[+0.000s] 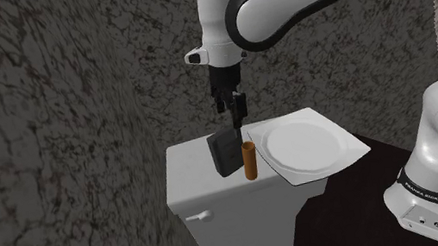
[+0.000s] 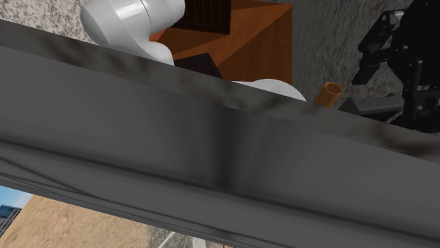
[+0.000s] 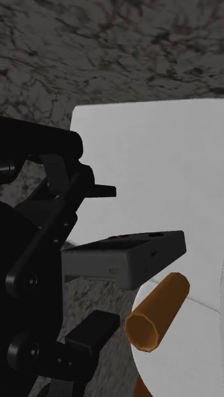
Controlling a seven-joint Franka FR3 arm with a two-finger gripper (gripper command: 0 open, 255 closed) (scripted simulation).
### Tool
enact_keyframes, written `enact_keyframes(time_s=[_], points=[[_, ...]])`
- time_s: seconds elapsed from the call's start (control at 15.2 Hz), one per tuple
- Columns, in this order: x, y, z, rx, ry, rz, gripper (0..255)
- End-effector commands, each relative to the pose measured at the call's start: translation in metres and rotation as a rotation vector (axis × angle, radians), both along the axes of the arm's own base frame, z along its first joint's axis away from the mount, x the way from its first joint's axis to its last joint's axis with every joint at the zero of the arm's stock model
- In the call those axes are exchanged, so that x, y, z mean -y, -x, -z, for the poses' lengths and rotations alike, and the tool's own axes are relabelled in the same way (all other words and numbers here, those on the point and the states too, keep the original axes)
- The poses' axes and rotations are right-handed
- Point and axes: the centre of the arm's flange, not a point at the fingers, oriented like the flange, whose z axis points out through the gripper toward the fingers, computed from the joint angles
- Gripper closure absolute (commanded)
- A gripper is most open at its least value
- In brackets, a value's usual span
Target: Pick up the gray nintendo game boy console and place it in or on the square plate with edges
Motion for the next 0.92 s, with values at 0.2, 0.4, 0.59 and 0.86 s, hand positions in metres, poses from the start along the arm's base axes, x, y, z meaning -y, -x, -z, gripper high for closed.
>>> enact_keyframes(time_s=[0.2, 0.4, 0.59, 0.86], points=[[-0.031, 0.011, 0.019, -0.013, -0.010, -0.123, 0], [-0.032, 0.011, 0.034, -0.013, -0.010, -0.123, 0], [-0.033, 0.011, 0.048, -0.013, -0.010, -0.123, 0], [-0.033, 0.011, 0.048, -0.013, -0.010, -0.123, 0]])
